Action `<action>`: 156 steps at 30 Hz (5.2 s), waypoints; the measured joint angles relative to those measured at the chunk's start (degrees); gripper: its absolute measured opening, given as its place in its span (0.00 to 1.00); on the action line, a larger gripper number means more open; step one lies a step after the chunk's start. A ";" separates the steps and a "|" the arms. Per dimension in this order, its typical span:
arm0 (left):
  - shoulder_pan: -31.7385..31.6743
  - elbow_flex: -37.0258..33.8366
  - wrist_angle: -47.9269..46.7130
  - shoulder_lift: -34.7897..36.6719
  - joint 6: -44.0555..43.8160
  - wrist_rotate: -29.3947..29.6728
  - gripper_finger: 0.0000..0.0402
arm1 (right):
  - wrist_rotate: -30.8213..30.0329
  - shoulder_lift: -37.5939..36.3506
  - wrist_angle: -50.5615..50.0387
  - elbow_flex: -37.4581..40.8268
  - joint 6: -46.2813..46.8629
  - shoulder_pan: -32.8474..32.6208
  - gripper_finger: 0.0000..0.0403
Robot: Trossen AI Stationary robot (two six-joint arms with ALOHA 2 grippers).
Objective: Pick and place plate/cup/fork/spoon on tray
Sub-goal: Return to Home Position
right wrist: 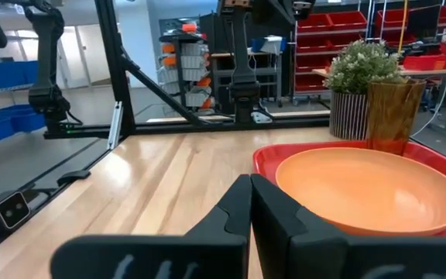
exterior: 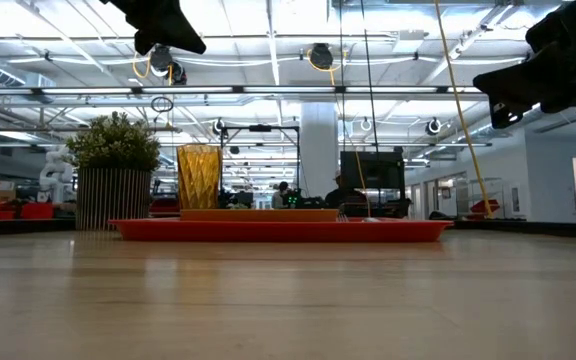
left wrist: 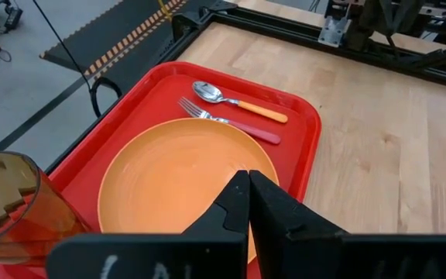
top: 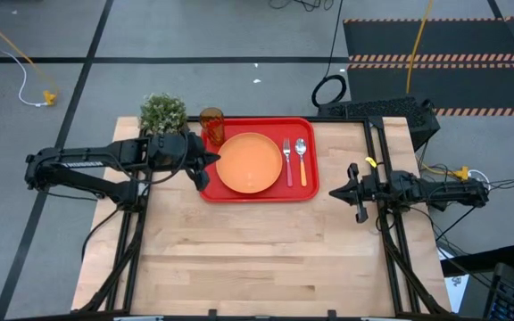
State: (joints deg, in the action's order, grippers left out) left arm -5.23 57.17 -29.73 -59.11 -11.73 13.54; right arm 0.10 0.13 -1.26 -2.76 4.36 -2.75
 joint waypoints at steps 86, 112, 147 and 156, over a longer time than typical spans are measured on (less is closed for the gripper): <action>7.25 -53.86 23.95 51.54 0.22 -5.68 0.00 | -1.53 0.49 6.62 -0.01 -0.54 0.01 0.00; 7.30 -56.59 31.81 58.99 5.75 -5.57 0.00 | -1.53 0.49 6.65 -0.01 -0.54 0.03 0.00; 7.30 -56.63 32.73 56.02 10.42 -7.02 0.08 | -1.53 0.49 6.65 -0.02 -0.54 0.03 0.00; 7.30 -56.63 32.87 56.02 10.37 -7.02 0.08 | -1.53 0.49 6.65 -0.01 -0.54 0.01 0.00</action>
State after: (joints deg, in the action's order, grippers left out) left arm 2.07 0.54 3.14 -3.09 -1.36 6.52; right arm -1.43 0.62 5.39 -2.77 3.81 -2.73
